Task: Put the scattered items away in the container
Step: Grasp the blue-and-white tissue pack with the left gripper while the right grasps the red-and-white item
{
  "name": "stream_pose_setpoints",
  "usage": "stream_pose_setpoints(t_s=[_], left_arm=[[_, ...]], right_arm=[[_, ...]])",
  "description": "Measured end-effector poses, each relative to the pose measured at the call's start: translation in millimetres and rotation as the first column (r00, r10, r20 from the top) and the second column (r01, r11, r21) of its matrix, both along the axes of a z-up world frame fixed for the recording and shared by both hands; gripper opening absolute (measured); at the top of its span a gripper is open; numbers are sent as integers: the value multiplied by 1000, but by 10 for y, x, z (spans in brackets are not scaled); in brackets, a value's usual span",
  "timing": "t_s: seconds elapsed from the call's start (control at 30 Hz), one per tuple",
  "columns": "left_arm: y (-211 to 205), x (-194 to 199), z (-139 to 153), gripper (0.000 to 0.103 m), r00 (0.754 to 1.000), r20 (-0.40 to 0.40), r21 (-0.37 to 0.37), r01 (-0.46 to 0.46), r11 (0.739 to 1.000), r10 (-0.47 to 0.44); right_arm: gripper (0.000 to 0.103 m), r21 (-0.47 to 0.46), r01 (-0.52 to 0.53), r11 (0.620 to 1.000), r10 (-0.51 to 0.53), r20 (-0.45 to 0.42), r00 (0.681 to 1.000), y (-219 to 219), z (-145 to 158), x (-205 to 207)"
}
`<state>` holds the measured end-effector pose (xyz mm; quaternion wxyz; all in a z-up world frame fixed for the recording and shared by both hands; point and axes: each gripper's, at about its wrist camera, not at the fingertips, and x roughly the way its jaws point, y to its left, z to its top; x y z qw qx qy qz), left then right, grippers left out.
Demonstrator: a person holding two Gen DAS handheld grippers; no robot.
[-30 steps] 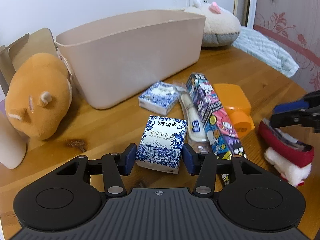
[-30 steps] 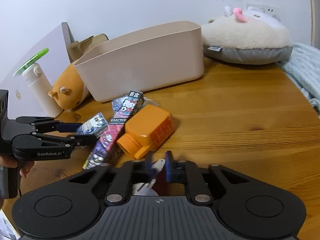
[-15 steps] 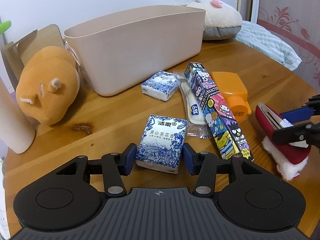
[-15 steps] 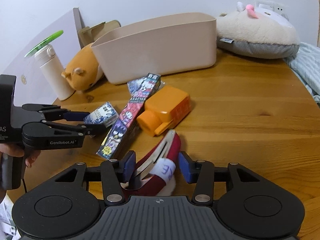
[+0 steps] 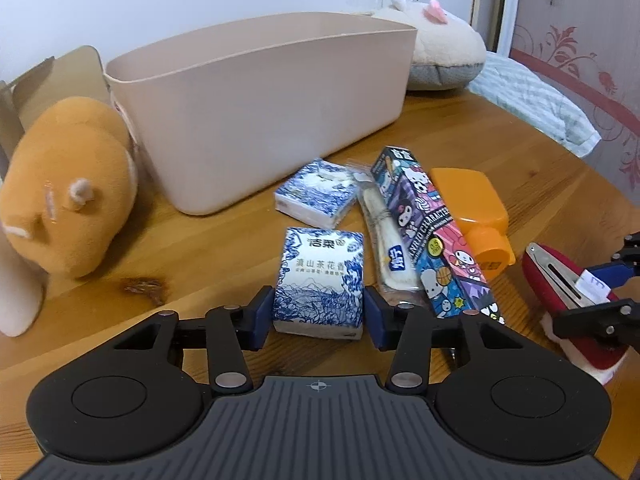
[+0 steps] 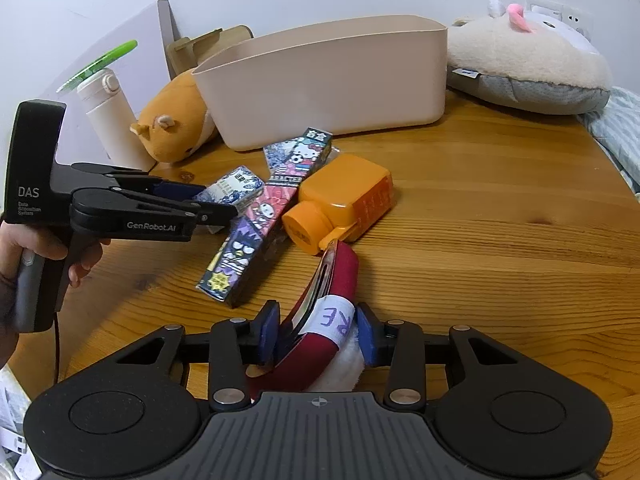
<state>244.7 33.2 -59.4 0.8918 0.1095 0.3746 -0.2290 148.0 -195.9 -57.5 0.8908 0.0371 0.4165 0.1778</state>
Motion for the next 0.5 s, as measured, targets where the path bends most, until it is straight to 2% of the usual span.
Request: stream_pose_setpoints(t_s=[0.5], left_arm=[[-88,-353,7,47,999,12,46,-37,998,37]], right_arm=[[36,-37,18,999,-17,35,999,-127,-50,177]])
